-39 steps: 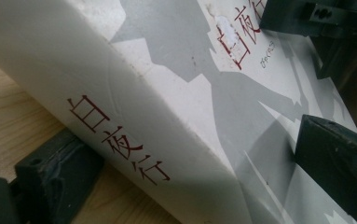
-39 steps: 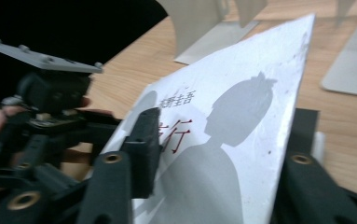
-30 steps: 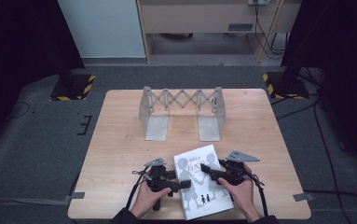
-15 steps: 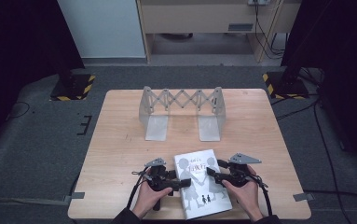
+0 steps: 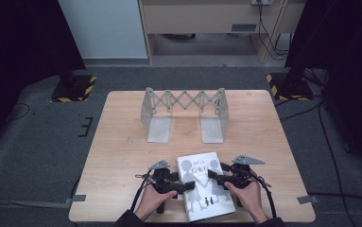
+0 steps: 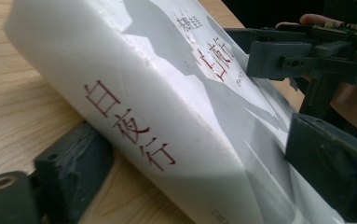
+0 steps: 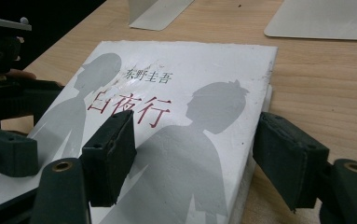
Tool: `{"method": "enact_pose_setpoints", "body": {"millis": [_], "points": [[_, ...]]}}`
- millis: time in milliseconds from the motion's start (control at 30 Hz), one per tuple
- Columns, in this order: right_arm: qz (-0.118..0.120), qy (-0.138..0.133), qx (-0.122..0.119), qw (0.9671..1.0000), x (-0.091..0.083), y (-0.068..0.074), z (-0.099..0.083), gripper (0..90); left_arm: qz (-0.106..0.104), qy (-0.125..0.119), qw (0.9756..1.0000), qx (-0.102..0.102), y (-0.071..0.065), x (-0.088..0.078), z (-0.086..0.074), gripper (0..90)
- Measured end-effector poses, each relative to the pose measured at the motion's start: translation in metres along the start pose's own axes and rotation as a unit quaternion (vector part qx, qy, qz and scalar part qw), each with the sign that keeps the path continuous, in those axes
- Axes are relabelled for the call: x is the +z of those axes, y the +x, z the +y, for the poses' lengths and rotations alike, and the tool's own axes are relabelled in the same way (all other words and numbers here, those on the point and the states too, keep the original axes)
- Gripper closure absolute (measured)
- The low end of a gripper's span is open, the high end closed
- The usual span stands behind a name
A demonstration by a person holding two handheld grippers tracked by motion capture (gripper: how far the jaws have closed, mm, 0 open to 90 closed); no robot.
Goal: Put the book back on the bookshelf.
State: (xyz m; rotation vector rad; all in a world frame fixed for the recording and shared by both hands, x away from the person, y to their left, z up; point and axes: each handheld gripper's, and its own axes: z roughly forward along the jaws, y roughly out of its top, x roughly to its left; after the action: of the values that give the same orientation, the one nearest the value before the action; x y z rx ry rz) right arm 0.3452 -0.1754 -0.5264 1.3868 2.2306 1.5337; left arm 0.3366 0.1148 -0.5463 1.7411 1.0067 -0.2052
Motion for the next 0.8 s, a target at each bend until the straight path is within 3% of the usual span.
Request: {"method": "enact_pose_setpoints", "body": {"millis": [233,567,800], "points": [[0.001,-0.003,0.004,1.0,0.0007,0.0002,-0.0005,30.4,0.002,0.0,1.0,0.0,-0.0025,0.0036,0.0011,0.0],[0.001,-0.003,0.005,1.0,0.001,-0.0001,-0.0006,30.2,0.004,-0.006,1.0,-0.004,-0.0024,0.0042,0.0003,0.0],[0.006,-0.003,0.022,0.9997,0.0032,-0.0025,-0.0003,30.1,0.004,-0.011,0.9999,-0.012,0.0004,0.0042,0.0018,2.7]]}}
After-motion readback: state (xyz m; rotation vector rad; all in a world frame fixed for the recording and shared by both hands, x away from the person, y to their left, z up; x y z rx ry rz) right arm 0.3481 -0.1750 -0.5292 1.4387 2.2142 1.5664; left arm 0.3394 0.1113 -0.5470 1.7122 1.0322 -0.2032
